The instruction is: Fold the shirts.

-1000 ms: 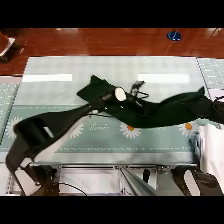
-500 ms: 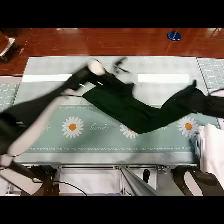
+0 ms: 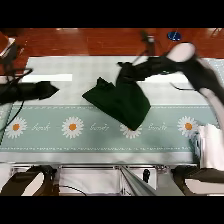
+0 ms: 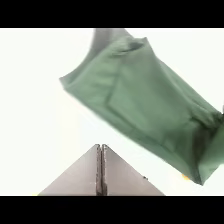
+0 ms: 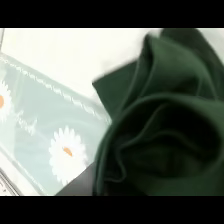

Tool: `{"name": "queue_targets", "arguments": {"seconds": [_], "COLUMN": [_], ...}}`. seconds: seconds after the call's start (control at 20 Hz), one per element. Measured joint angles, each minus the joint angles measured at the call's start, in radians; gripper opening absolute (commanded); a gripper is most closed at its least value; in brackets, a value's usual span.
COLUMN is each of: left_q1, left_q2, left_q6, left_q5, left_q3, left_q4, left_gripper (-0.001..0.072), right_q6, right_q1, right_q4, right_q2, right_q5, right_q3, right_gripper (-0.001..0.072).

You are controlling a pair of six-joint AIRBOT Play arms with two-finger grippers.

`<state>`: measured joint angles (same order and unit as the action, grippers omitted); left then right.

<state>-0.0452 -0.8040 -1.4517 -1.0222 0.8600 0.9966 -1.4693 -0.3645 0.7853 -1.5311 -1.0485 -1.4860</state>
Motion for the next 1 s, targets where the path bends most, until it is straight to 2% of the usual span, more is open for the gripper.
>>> {"name": "queue_targets", "arguments": {"seconds": [0.2, 0.25, 0.3, 0.5, 0.65, 0.85, 0.9, 1.0], "left_q1": [-0.038, -0.041, -0.043, -0.046, -0.047, -0.047, -0.047, -0.047], "left_q2": [0.163, 0.179, 0.189, 0.192, 0.167, 0.135, 0.128, 0.119], "left_q6": [0.0, 0.0, 0.0, -0.001, -0.001, -0.001, -0.001, -0.001], "left_q5": [0.014, 0.014, 0.017, 0.032, 0.052, 0.064, 0.065, 0.067], "left_q3": [-0.134, -0.149, -0.161, -0.183, -0.188, -0.19, -0.191, -0.191], "left_q4": [-0.005, -0.005, -0.01, -0.029, -0.034, -0.04, -0.039, -0.04], "left_gripper": [0.002, 0.0021, 0.002, 0.0021, 0.0021, 0.0021, 0.0021, 0.0021], "right_q6": [-0.043, -0.054, -0.065, -0.078, -0.093, -0.109, -0.13, -0.201], "right_q1": [-0.076, -0.09, -0.103, -0.101, -0.006, 0.147, 0.184, 0.25], "right_q4": [-0.035, -0.042, -0.049, -0.065, -0.023, 0.296, 0.399, 0.536], "right_q2": [-0.266, -0.309, -0.345, -0.397, -0.315, -0.035, 0.074, 0.296], "right_q5": [0.017, 0.018, 0.019, -0.014, -0.136, -0.317, -0.323, -0.243], "right_q3": [-0.209, -0.238, -0.262, -0.306, -0.316, -0.234, -0.149, 0.087], "right_gripper": [0.004, 0.0256, 0.0415, 0.0417, 0.0417, 0.0417, 0.0416, 0.0415]}}
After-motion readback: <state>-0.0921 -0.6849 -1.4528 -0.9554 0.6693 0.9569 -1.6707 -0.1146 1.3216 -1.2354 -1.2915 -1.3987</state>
